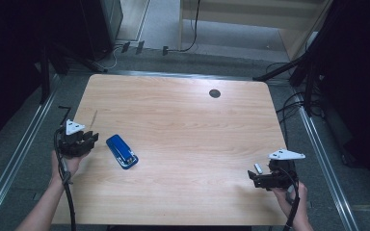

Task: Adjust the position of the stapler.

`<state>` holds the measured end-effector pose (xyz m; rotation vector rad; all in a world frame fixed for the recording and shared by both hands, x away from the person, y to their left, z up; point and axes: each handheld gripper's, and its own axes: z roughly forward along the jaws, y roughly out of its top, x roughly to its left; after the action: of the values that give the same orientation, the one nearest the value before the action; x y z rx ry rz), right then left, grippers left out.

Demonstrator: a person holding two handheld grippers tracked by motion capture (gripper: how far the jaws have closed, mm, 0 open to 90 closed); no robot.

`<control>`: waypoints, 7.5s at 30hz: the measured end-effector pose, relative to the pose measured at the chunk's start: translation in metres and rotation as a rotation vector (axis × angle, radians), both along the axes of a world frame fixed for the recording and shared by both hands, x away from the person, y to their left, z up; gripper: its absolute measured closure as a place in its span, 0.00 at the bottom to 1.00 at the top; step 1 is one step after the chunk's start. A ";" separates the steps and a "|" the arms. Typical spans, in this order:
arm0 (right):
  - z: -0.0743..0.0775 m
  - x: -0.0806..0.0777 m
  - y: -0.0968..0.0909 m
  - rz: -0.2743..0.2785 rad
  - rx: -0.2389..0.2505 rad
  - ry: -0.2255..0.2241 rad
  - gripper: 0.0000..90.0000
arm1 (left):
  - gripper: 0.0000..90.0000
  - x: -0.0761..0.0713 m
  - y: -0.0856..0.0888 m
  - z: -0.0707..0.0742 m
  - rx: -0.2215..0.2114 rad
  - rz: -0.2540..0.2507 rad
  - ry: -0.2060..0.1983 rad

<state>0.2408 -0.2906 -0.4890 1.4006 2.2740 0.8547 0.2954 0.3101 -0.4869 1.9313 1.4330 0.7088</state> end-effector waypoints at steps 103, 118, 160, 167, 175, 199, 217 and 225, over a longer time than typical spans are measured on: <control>0.003 -0.014 0.071 0.170 -0.010 0.048 0.06 | 1.00 -0.031 -0.107 0.001 0.064 -0.458 0.328; 0.001 -0.019 0.108 0.230 0.013 0.069 0.09 | 1.00 -0.035 -0.117 0.000 0.052 -0.468 0.335; -0.002 -0.020 0.217 0.458 0.033 0.074 0.63 | 1.00 -0.043 -0.148 -0.003 0.025 -0.519 0.322; 0.000 -0.014 0.200 0.444 0.019 0.086 0.67 | 1.00 -0.045 -0.161 -0.004 0.027 -0.547 0.317; 0.000 -0.007 0.178 0.415 0.012 0.106 0.70 | 0.99 -0.047 -0.173 -0.006 0.029 -0.570 0.313; -0.002 0.017 0.135 0.378 -0.004 0.095 0.73 | 0.99 -0.042 -0.217 -0.013 0.007 -0.590 0.267; 0.004 0.018 0.127 0.345 0.012 0.065 0.64 | 0.70 -0.040 -0.211 -0.008 0.007 -0.602 0.219; 0.010 0.017 0.113 0.292 0.023 0.075 0.36 | 0.31 -0.037 -0.209 0.000 0.027 -0.574 0.166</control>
<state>0.2581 -0.1775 -0.4786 1.1428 2.5768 0.9298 0.2584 0.1010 -0.4873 2.3105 0.8781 0.3049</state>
